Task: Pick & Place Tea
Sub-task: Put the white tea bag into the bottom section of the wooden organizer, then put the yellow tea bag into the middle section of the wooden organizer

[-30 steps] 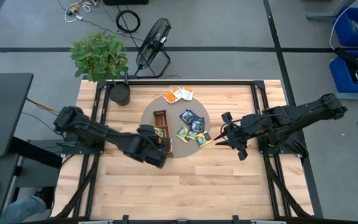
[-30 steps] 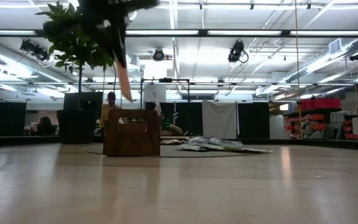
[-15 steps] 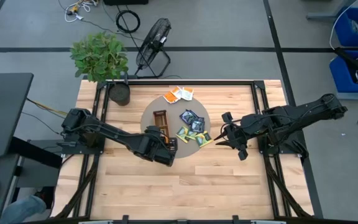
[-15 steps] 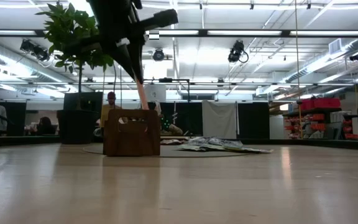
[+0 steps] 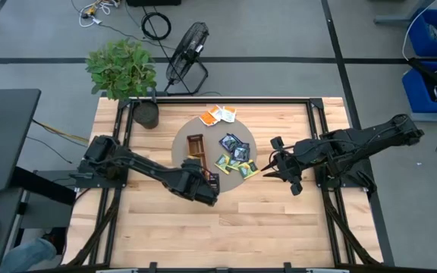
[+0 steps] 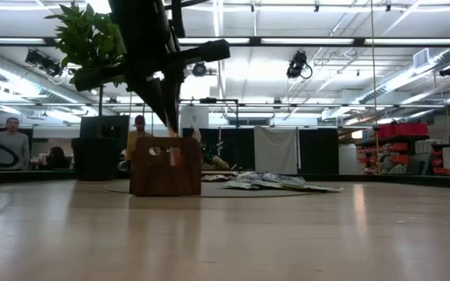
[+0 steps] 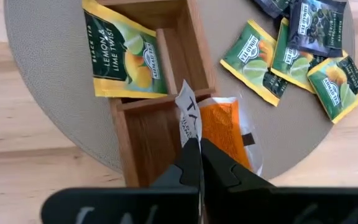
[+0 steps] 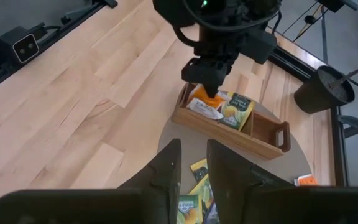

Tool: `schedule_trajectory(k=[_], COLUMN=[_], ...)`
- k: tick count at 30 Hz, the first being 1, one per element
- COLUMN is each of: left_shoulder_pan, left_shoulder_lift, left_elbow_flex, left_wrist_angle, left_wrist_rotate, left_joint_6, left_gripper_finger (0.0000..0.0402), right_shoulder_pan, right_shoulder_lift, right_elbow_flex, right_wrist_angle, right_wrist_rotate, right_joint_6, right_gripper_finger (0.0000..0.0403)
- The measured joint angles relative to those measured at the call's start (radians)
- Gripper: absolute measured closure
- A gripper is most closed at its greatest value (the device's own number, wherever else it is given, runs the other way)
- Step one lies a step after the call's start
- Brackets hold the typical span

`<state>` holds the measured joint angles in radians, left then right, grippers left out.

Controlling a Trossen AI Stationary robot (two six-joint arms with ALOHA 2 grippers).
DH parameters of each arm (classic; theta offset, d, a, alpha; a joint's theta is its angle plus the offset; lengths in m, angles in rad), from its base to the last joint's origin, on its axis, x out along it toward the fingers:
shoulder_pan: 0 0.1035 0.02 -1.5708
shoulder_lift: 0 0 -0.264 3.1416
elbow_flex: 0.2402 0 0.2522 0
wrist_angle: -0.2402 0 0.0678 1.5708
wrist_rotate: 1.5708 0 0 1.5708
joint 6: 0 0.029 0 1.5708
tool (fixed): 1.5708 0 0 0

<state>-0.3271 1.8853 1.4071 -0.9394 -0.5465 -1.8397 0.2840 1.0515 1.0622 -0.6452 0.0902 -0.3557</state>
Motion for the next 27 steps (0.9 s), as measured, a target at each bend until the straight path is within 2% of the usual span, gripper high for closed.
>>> schedule_trajectory(k=[6, 11, 17, 27], left_shoulder_pan=[-0.001, 0.013, 0.035, 0.044], left_shoulder_lift=[-0.003, -0.003, -0.003, -0.003], left_elbow_flex=[0.003, 0.003, 0.003, 0.003], left_wrist_angle=[0.009, 0.085, 0.17, 0.167], left_wrist_rotate=[0.001, 0.001, 0.002, 0.013], left_joint_6=[0.001, 0.098, 0.199, 0.224], left_gripper_finger=[0.0401, 0.0396, 0.0361, 0.031], right_shoulder_pan=[0.0, 0.0, 0.0, 0.0], right_shoulder_lift=[0.0, 0.0, 0.0, 0.0], right_elbow_flex=[0.0, 0.0, 0.0, 0.0], right_wrist_angle=[0.004, 0.002, 0.0, -0.006], right_wrist_rotate=[0.0, 0.0, 0.0, 0.0], right_joint_6=[0.0, 0.001, 0.003, 0.007], right_gripper_finger=[0.0319, 0.0319, 0.0319, 0.0319])
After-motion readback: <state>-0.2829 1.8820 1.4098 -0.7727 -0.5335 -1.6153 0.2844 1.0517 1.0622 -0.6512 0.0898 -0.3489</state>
